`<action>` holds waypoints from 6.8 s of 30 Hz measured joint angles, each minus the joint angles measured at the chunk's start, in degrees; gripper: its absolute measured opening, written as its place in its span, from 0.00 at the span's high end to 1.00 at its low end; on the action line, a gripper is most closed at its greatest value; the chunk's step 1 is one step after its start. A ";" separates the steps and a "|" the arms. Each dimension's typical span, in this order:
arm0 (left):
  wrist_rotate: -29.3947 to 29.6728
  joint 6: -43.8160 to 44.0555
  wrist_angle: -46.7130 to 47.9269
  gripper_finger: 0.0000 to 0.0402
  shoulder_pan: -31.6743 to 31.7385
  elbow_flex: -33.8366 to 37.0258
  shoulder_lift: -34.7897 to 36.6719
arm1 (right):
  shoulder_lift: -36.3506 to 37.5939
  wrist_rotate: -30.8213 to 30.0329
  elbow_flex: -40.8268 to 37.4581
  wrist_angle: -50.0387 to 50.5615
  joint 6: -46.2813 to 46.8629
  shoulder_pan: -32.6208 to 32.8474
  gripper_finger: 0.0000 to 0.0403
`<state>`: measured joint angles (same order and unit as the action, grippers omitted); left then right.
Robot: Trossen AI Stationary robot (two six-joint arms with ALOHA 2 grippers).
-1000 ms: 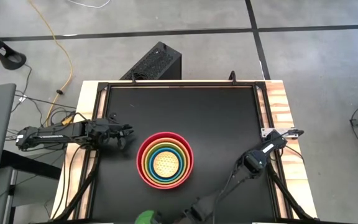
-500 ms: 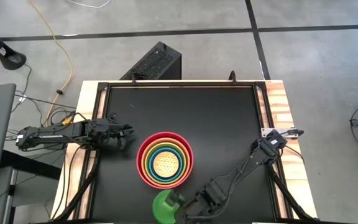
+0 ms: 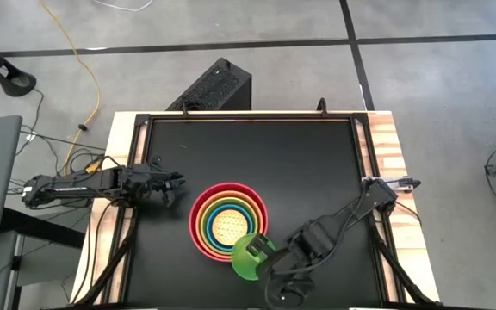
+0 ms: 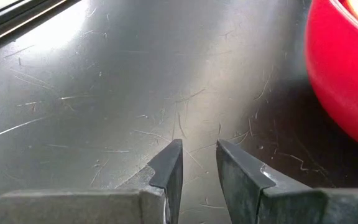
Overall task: Nest bowls inside each other
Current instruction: Stack the transparent green bowl on top of the orange patterned bowl, then return to Home Position
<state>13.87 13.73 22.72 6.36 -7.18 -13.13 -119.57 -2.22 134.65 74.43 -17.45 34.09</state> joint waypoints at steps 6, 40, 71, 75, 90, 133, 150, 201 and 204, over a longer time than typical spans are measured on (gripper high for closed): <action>0.00 -0.01 0.02 0.78 -0.01 -0.02 0.00 | 6.70 2.13 -13.50 -14.66 -0.57 -4.70 1.00; 0.00 -0.01 0.02 0.78 0.01 0.00 0.00 | 13.31 -0.70 -56.98 -64.96 6.80 -14.65 1.00; 0.00 -0.01 -0.02 0.78 -0.01 0.00 0.00 | 8.72 -0.82 -45.30 -48.29 9.19 -17.08 0.57; 0.00 0.01 -0.02 0.78 0.01 0.00 0.00 | 8.75 -0.81 -37.43 -39.14 9.11 -17.40 0.50; 0.00 0.00 0.00 0.78 -0.01 0.00 0.00 | 21.35 -0.49 -32.10 -4.78 9.93 -17.40 0.60; 0.00 -0.01 0.02 0.78 0.01 -0.02 -0.02 | 103.93 -5.16 -134.16 -98.00 26.44 -18.50 0.81; 0.00 0.00 0.02 0.78 0.01 0.00 -0.01 | 103.89 -5.20 -134.18 -87.33 26.50 -18.50 0.81; 0.00 0.01 0.02 0.78 -0.01 0.00 0.00 | 103.82 -5.16 -134.25 -76.60 26.50 -18.50 0.81; 0.01 0.00 0.02 0.78 -0.01 0.00 -0.01 | 103.82 -5.16 -134.27 -76.60 26.50 -18.49 0.81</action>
<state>13.87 13.73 22.74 6.35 -7.18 -13.13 -15.75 -7.38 0.38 -2.17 9.06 15.60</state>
